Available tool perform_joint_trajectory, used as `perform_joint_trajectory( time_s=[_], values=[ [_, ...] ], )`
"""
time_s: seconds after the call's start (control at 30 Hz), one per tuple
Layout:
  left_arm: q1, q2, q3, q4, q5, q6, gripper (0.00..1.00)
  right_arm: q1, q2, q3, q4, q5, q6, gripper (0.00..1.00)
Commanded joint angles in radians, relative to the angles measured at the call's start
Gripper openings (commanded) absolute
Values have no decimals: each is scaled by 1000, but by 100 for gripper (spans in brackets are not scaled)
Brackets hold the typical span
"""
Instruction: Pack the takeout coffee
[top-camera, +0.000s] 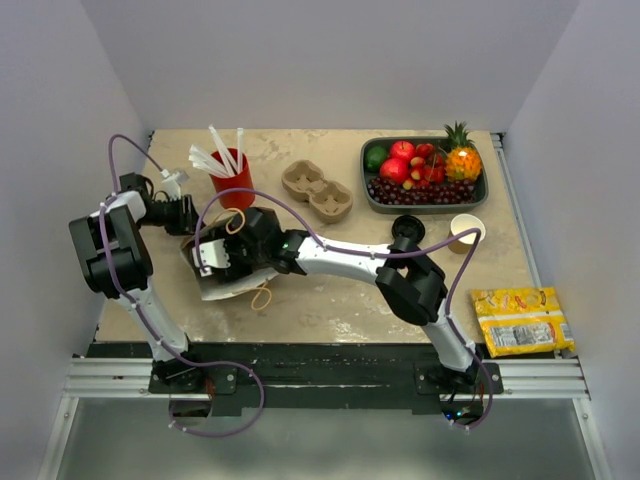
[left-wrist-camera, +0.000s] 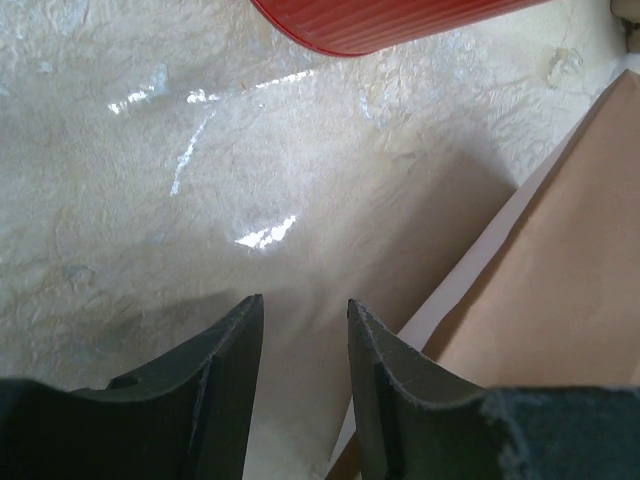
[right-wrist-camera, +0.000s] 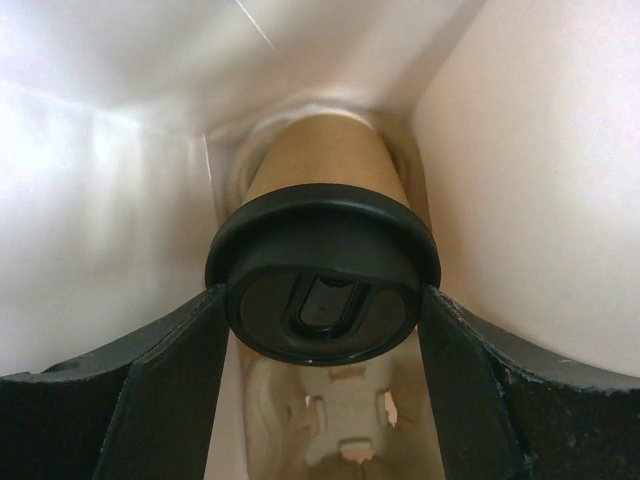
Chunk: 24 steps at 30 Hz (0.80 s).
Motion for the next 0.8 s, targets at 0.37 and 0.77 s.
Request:
perform_joint_trajectory(
  time_s=[0.37, 0.77],
  values=[
    [9, -4, -10, -136, 105, 75, 46, -22, -6, -34, 191, 35, 73, 0],
    [23, 11, 12, -151, 128, 83, 45, -25, -79, -23, 130, 59, 74, 0]
  ],
)
